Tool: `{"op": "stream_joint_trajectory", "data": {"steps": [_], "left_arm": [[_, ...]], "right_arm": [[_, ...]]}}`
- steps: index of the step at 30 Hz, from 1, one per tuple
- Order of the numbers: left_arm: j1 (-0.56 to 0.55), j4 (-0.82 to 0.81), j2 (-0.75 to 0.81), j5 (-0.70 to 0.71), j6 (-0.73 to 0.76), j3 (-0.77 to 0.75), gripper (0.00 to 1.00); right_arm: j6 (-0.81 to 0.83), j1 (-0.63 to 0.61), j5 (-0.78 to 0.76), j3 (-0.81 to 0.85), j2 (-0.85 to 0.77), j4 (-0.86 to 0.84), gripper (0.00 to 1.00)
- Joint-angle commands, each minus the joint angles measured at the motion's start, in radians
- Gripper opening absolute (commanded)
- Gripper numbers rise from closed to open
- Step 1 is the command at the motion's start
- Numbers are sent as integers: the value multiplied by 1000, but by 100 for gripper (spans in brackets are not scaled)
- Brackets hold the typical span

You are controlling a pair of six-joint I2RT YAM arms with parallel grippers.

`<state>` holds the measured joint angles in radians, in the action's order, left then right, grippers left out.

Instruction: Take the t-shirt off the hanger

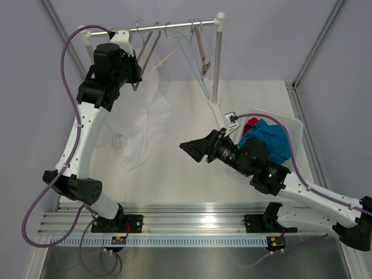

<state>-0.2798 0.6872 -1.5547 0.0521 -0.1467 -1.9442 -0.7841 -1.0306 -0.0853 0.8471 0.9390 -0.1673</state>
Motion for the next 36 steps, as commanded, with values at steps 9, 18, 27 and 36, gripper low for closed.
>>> {"op": "stream_joint_trajectory", "data": {"steps": [9,18,27,36], "left_arm": [[8,-63,-73,3,-14,-108,0],[14,-63,-88,-6,-21,-84,0],[21,-64,-55,5,-33,-36,19],[25,-63,60,35,-39,-88,80]], "right_arm": [[25,-11,38,60,35,0,83],[25,-16,35,52,37,-8,83],[14,-17,33,32,21,-17,83],[16,-28,41,41,21,-20,83]]}}
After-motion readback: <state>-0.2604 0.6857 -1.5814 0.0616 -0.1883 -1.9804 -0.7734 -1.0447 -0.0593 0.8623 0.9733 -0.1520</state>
